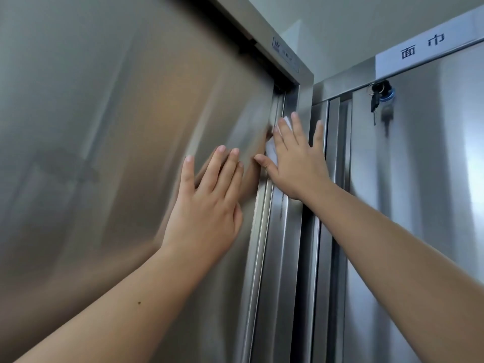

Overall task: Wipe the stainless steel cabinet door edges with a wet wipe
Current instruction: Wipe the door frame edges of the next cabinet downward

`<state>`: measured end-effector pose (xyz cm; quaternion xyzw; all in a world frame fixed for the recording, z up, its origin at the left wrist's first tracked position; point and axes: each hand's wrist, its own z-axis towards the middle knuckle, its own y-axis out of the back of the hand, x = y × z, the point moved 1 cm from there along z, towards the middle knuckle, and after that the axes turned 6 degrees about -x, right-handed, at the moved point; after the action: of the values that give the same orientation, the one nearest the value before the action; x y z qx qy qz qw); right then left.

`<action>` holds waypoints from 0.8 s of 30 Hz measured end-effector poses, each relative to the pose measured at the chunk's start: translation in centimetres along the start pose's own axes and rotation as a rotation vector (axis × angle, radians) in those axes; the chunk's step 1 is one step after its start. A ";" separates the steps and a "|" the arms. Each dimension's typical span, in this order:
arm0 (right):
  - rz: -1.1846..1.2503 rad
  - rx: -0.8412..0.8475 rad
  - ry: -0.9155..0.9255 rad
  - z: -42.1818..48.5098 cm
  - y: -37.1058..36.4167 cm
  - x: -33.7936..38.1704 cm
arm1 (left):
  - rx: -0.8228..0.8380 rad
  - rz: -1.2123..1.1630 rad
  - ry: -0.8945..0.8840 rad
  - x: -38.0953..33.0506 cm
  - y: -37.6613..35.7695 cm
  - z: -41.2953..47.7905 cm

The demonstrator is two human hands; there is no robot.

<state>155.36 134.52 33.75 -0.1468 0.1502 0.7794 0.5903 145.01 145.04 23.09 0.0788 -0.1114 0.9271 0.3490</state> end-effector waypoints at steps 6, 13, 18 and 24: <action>-0.013 -0.017 -0.010 2.5 -0.3 -1.0 | -0.024 -0.105 0.010 0.1 -0.1 0.0; 0.010 -0.041 -0.001 6.1 -0.3 -2.9 | -0.043 -0.149 0.015 0.1 -0.4 -0.2; 0.034 -0.095 0.000 5.9 -0.7 -2.8 | -0.037 -0.166 0.022 -0.1 -0.4 -0.2; -0.013 -0.117 0.024 5.9 -0.2 -2.7 | -0.020 -0.177 0.022 0.0 -0.2 -0.3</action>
<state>155.96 134.64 40.20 -0.1912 0.1104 0.7812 0.5839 145.15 145.29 22.84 0.0749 -0.1093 0.8923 0.4315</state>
